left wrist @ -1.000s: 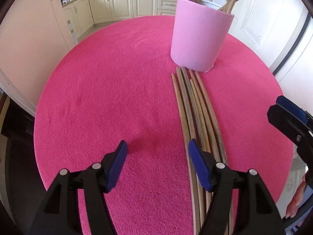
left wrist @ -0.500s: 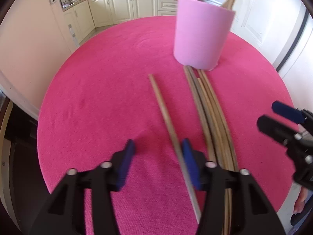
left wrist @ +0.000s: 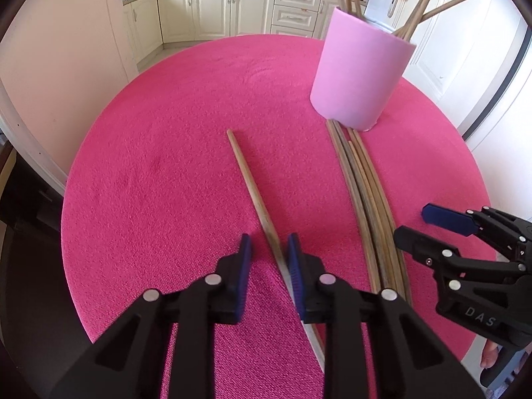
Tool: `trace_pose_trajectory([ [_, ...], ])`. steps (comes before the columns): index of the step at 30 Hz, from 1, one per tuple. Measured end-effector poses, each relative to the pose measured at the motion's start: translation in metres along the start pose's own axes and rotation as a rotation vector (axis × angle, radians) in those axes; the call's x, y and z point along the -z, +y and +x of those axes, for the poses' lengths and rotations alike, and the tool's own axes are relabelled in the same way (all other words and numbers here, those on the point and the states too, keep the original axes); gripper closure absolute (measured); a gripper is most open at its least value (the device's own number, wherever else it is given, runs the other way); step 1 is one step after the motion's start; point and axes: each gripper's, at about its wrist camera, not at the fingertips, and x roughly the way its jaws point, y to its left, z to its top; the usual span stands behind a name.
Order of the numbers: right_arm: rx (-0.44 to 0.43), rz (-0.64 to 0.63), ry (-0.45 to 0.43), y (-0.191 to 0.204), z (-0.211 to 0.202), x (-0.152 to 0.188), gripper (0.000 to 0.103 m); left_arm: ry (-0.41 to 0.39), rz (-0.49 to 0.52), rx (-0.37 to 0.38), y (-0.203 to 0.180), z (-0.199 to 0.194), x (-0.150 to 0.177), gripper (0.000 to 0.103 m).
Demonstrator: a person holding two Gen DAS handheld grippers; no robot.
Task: Organize utensils
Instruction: 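Grasp a chopstick with the left gripper while the right gripper grasps another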
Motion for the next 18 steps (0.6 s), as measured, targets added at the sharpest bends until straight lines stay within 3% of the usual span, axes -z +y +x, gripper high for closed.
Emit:
trace_pose_trajectory([
  [6,0.007,-0.026,0.021,0.012,0.005,-0.006,0.068,0.001,0.009,0.000,-0.004,0.005,-0.002,0.081],
  [12,0.072,-0.115,0.048,0.027,0.013,-0.010,0.073,0.012,0.016,-0.009,-0.005,0.004,-0.006,0.086],
  [16,0.059,-0.124,0.063,0.017,0.010,-0.010,0.091,0.015,-0.022,0.020,0.003,0.004,-0.007,0.092],
  [18,0.040,-0.120,0.062,0.012,0.009,-0.009,0.094,0.013,-0.048,0.031,0.007,0.004,-0.006,0.094],
])
